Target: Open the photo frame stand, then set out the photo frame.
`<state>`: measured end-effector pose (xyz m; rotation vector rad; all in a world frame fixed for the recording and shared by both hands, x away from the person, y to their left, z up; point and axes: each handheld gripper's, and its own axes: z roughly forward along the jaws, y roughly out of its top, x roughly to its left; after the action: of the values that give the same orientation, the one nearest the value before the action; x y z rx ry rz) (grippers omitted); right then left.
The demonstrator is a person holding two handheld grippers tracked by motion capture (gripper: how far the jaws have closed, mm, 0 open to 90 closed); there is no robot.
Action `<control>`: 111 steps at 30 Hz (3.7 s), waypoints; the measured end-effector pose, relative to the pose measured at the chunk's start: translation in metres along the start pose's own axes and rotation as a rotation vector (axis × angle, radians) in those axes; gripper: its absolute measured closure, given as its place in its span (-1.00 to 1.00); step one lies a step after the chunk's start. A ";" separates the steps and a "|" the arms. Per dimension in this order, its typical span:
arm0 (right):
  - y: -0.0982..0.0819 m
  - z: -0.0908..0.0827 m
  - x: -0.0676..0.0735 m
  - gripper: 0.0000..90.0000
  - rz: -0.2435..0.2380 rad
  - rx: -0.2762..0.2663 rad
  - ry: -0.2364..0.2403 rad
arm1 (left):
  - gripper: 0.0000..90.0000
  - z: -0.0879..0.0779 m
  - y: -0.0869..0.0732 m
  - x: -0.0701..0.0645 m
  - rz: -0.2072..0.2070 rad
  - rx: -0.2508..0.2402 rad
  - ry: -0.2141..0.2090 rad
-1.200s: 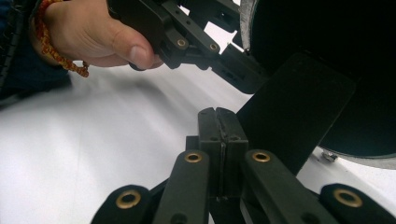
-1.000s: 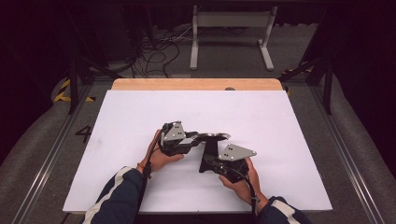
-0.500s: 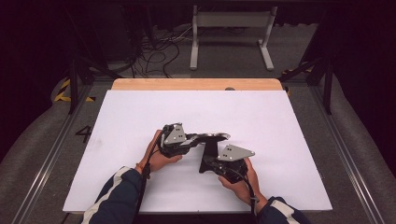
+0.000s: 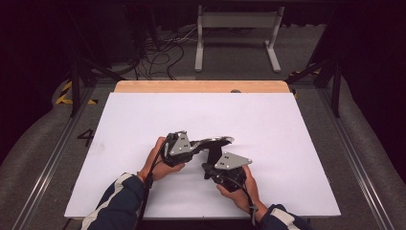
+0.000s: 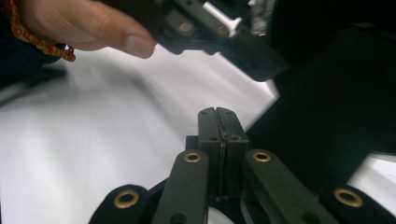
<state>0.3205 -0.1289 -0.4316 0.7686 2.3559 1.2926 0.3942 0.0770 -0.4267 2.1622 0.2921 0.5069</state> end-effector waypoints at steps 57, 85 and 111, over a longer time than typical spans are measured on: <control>-0.013 0.021 0.000 1.00 0.072 0.074 -0.067 | 0.75 0.022 -0.012 -0.001 -0.033 0.038 0.009; -0.018 0.010 -0.008 1.00 0.099 0.082 -0.089 | 0.74 0.017 -0.008 -0.011 -0.004 0.064 0.016; -0.026 0.000 -0.024 1.00 0.105 0.090 -0.084 | 0.33 0.015 -0.008 -0.009 -0.050 -0.023 -0.029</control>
<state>0.3317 -0.1546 -0.4522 0.9675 2.3479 1.1769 0.3929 0.0671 -0.4434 2.1326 0.3219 0.4483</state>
